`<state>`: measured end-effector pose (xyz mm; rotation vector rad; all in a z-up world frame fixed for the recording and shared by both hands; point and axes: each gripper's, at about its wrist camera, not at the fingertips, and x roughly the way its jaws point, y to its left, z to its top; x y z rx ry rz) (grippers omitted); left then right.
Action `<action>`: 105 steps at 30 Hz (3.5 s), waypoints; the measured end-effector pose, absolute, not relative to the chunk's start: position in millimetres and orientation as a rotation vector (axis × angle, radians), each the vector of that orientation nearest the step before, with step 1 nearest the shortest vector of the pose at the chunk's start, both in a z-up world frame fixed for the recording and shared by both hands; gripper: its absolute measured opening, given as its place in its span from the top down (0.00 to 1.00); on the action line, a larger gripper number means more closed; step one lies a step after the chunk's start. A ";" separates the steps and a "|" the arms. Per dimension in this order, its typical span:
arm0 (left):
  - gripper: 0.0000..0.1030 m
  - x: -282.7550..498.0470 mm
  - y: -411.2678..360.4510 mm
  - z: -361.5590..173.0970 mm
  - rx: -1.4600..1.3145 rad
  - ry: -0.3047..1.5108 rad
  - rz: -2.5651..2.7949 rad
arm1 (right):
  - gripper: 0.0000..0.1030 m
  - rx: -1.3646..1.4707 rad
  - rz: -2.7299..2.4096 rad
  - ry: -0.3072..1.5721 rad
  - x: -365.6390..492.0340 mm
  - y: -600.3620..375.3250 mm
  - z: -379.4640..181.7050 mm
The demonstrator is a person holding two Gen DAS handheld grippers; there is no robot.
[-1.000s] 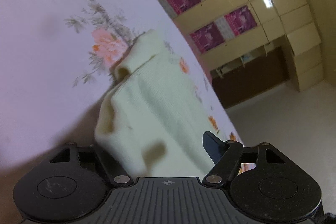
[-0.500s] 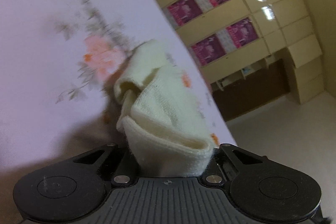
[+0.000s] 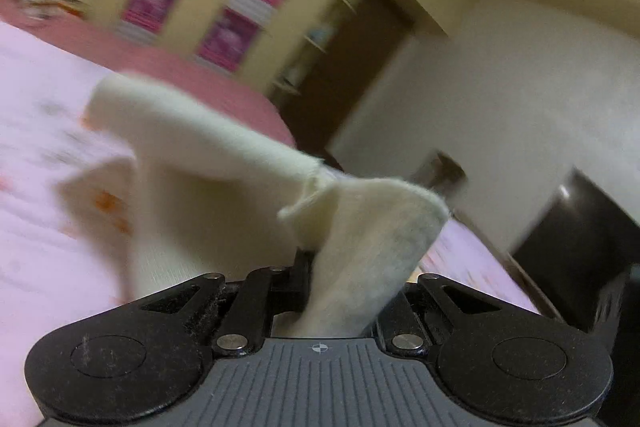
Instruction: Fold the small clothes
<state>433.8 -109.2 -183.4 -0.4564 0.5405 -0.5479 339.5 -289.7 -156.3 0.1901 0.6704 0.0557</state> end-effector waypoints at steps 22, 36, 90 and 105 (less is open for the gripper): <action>0.10 407.2 -54.1 -171.2 -0.313 0.662 -0.292 | 0.40 0.544 0.120 0.771 337.3 -350.4 -166.2; 0.10 434.6 -74.1 -205.0 -0.280 0.714 -0.275 | 0.65 0.591 0.163 0.792 381.7 -349.6 -184.8; 0.10 421.6 -97.8 -174.9 -0.229 0.780 -0.400 | 0.79 0.251 -0.032 0.783 282.1 -346.4 -134.5; 0.10 547.5 -106.8 -200.2 -0.310 0.828 -0.215 | 0.79 0.233 -0.028 0.719 420.5 -344.5 -146.6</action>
